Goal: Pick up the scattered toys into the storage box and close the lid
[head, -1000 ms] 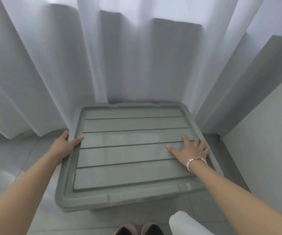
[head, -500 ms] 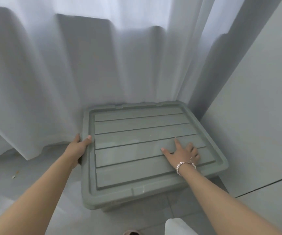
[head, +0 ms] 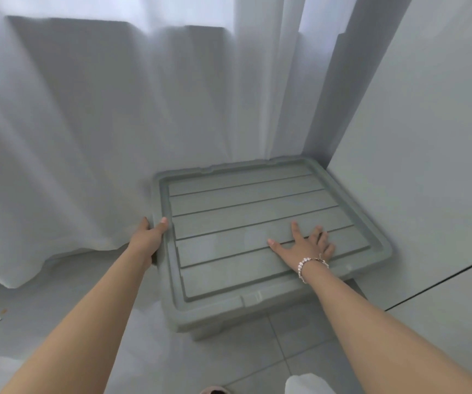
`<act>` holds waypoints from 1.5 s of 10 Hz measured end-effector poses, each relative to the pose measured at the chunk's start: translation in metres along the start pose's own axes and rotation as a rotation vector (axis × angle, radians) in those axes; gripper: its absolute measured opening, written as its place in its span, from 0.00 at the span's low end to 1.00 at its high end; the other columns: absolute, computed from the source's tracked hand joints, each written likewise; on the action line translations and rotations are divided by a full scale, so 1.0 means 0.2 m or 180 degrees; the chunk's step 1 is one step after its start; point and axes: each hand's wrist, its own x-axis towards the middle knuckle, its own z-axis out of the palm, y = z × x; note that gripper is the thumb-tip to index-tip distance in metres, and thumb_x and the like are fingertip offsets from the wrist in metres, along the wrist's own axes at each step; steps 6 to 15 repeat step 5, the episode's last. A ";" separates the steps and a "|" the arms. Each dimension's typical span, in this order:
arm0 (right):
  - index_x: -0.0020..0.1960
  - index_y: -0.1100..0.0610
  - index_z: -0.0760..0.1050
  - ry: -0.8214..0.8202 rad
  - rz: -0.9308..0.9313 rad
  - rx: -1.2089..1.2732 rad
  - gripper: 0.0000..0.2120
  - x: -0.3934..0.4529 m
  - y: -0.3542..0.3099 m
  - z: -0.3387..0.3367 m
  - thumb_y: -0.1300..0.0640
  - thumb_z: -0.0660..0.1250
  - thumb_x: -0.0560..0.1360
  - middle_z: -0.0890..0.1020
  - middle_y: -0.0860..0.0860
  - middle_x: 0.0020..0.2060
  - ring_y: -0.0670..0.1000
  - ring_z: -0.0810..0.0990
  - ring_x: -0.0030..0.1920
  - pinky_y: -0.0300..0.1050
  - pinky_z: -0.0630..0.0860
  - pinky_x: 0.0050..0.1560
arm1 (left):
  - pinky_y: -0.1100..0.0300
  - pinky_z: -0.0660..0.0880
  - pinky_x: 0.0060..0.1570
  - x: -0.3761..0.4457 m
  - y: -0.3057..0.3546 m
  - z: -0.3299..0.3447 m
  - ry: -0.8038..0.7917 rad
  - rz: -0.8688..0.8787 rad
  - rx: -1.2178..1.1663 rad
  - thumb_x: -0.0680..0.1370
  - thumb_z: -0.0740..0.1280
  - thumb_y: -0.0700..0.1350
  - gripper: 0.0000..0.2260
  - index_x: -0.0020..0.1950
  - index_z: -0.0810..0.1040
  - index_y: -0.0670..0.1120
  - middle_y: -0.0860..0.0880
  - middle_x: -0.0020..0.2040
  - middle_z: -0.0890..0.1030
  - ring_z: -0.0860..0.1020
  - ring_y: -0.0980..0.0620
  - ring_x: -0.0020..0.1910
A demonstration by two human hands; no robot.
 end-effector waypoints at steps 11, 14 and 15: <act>0.75 0.46 0.52 0.0495 -0.0304 0.0292 0.30 -0.15 -0.10 -0.03 0.38 0.54 0.77 0.50 0.55 0.76 0.57 0.47 0.76 0.58 0.45 0.73 | 0.46 0.53 0.72 -0.25 0.05 0.07 0.0442 0.0102 0.1054 0.81 0.51 0.59 0.31 0.78 0.45 0.46 0.39 0.77 0.53 0.55 0.37 0.74; 0.75 0.46 0.52 0.0495 -0.0304 0.0292 0.30 -0.15 -0.10 -0.03 0.38 0.54 0.77 0.50 0.55 0.76 0.57 0.47 0.76 0.58 0.45 0.73 | 0.46 0.53 0.72 -0.25 0.05 0.07 0.0442 0.0102 0.1054 0.81 0.51 0.59 0.31 0.78 0.45 0.46 0.39 0.77 0.53 0.55 0.37 0.74; 0.75 0.46 0.52 0.0495 -0.0304 0.0292 0.30 -0.15 -0.10 -0.03 0.38 0.54 0.77 0.50 0.55 0.76 0.57 0.47 0.76 0.58 0.45 0.73 | 0.46 0.53 0.72 -0.25 0.05 0.07 0.0442 0.0102 0.1054 0.81 0.51 0.59 0.31 0.78 0.45 0.46 0.39 0.77 0.53 0.55 0.37 0.74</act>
